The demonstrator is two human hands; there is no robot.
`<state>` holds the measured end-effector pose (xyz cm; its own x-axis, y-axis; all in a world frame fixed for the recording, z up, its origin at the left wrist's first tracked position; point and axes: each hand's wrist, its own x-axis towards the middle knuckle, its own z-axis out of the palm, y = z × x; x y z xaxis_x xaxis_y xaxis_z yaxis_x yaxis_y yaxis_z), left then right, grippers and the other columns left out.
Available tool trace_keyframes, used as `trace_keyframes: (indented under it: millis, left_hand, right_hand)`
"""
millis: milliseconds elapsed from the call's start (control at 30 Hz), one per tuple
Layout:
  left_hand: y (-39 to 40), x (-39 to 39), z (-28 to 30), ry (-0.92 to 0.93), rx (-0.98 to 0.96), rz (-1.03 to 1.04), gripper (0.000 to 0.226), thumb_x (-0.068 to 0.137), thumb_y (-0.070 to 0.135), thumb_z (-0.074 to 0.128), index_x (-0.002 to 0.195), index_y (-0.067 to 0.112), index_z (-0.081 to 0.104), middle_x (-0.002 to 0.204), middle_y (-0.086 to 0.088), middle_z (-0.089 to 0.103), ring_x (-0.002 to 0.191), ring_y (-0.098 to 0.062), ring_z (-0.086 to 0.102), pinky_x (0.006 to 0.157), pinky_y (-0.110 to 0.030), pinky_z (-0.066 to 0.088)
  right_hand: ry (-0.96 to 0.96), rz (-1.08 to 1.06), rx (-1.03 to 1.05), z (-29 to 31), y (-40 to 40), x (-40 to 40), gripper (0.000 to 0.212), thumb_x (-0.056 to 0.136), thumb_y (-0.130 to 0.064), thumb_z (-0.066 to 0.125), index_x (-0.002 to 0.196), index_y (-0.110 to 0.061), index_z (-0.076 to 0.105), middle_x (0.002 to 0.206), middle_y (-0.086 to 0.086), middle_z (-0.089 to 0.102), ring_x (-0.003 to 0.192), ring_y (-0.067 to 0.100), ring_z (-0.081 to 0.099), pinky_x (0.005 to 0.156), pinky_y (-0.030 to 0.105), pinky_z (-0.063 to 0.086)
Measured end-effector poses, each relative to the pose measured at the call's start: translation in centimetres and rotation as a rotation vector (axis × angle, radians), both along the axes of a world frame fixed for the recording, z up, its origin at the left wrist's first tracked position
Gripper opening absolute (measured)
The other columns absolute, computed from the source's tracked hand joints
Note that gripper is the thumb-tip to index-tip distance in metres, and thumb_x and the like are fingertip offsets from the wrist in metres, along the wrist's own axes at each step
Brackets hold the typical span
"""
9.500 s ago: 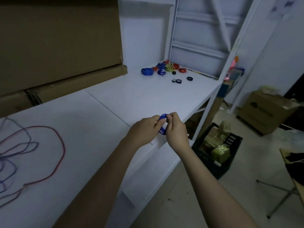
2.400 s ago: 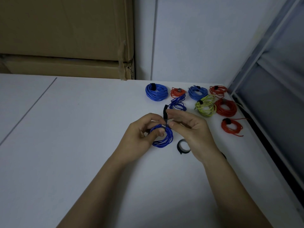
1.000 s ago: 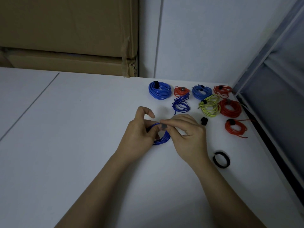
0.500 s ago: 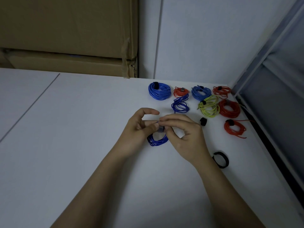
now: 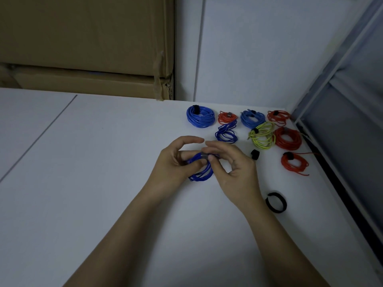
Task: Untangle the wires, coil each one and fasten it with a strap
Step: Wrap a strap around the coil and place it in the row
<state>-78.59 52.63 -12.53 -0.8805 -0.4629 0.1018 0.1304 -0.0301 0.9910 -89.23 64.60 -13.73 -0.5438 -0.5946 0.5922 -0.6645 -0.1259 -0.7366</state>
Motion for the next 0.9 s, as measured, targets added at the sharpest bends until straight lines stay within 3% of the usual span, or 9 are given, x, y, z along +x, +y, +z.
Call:
trace_keyframes:
  millis: [233,333,433,567,667,833,900]
  left_hand:
    - [-0.12,0.05,-0.10,0.003,-0.114,0.065,0.044,0.088,-0.004,0.062,0.123,0.021,0.054,0.093,0.000,0.076,0.095,-0.016,0.071,0.081,-0.025,0.055]
    - [-0.13,0.14,-0.17,-0.003,-0.145,0.074,0.044,0.090,-0.001,0.062,0.123,0.026,0.055,0.093,0.003,0.076,0.096,-0.013,0.070,0.080,-0.022,0.055]
    - [0.13,0.13,-0.37,-0.010,-0.177,0.077,0.042,0.091,0.003,0.061,0.122,0.030,0.056,0.093,0.005,0.076,0.094,-0.012,0.070,0.083,-0.024,0.054]
    - [0.25,-0.02,-0.32,-0.007,-0.161,0.075,0.044,0.090,0.003,0.063,0.126,0.027,0.055,0.095,0.005,0.076,0.094,-0.012,0.070,0.083,-0.022,0.054]
    - [0.26,-0.11,-0.09,0.014,-0.076,0.054,0.043,0.087,0.002,0.066,0.125,0.021,0.056,0.095,0.000,0.076,0.093,-0.015,0.071,0.078,-0.020,0.054]
    - [0.26,-0.10,0.37,-0.031,-0.026,0.101,0.036,0.086,0.038,0.058,0.118,0.022,0.061,0.095,0.003,0.075,0.088,-0.011,0.070,0.070,-0.020,0.054]
    - [0.04,-0.19,0.32,-0.088,-0.030,0.136,0.033,0.091,0.043,0.048,0.112,0.024,0.065,0.097,0.005,0.075,0.092,-0.013,0.070,0.076,-0.024,0.057]
  right_hand:
    - [0.337,-0.161,0.062,-0.71,-0.28,0.05,0.024,0.085,-0.001,0.065,0.109,-0.004,0.070,0.109,0.007,0.067,0.101,0.017,0.062,0.093,0.022,0.048]
    - [0.319,-0.124,0.129,-0.49,-0.11,-0.13,0.028,0.087,-0.004,0.064,0.114,-0.006,0.068,0.111,0.006,0.066,0.103,0.017,0.061,0.093,0.019,0.047]
    - [0.240,-0.068,0.155,-0.48,0.08,-0.20,0.032,0.086,-0.007,0.064,0.118,-0.007,0.067,0.111,0.004,0.064,0.100,0.010,0.062,0.087,0.025,0.052]
    - [0.250,-0.148,0.085,-0.77,-0.18,0.17,0.030,0.082,0.002,0.069,0.111,-0.004,0.070,0.103,0.007,0.067,0.087,0.013,0.067,0.076,0.029,0.058]
    - [0.304,-0.208,0.029,-0.82,-0.25,0.23,0.027,0.079,0.004,0.070,0.104,-0.003,0.072,0.096,0.007,0.069,0.079,0.012,0.066,0.073,0.023,0.055]
    - [0.344,-0.258,-0.012,-0.61,-0.15,0.03,0.021,0.073,0.007,0.075,0.092,-0.003,0.075,0.089,0.005,0.071,0.073,0.006,0.061,0.072,0.013,0.050]
    - [0.354,-0.244,-0.020,-0.60,-0.10,-0.03,0.021,0.074,0.007,0.074,0.092,-0.003,0.075,0.090,0.006,0.071,0.075,0.005,0.060,0.074,0.013,0.050]
